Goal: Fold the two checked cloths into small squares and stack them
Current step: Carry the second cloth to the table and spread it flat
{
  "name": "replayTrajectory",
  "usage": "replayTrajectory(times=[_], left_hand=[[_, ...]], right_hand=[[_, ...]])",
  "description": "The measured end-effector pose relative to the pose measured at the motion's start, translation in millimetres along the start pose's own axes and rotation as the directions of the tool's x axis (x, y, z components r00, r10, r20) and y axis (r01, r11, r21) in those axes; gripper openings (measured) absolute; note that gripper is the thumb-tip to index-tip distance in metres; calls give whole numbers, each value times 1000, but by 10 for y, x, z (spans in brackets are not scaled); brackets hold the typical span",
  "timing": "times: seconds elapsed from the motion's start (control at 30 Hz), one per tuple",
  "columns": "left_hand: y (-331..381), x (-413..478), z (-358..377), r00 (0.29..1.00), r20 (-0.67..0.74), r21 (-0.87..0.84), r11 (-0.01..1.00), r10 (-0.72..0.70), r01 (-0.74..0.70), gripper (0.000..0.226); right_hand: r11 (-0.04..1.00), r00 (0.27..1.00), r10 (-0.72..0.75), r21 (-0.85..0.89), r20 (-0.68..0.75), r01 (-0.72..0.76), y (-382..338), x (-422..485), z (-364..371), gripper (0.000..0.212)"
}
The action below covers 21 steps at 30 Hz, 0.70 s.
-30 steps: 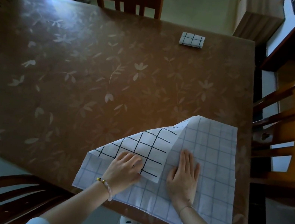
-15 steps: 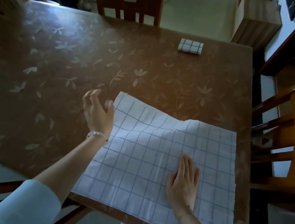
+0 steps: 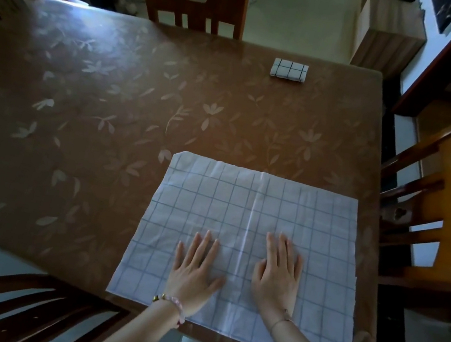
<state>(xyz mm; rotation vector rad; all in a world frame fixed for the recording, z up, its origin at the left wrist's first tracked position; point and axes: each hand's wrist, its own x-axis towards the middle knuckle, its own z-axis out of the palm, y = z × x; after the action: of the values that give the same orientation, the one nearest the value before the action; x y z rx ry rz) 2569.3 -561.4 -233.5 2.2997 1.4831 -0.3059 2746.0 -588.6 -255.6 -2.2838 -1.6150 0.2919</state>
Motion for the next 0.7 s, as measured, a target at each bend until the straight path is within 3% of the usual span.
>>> replayTrajectory(times=[0.17,0.33,0.43,0.57,0.7], left_hand=[[-113,54,-79,999,39,11,999,37,-37,87],[-222,88,-133,993,53,45,993,108,-111,87],[-320,179,-231,983,107,112,981,148,-160,89],[-400,339,-480,976,179,208,965,120,-157,86],[-370,425,-668,995,93,242,968,42,-63,94]], right_hand=[[999,999,16,43,41,-18,-2,0,-46,55],[979,976,-121,-141,179,147,142,7,-241,54],[961,964,-119,-215,237,172,214,-33,-383,52],[946,952,-86,-276,295,170,176,-226,-439,55],[953,960,-97,-253,263,166,66,-449,-415,52]])
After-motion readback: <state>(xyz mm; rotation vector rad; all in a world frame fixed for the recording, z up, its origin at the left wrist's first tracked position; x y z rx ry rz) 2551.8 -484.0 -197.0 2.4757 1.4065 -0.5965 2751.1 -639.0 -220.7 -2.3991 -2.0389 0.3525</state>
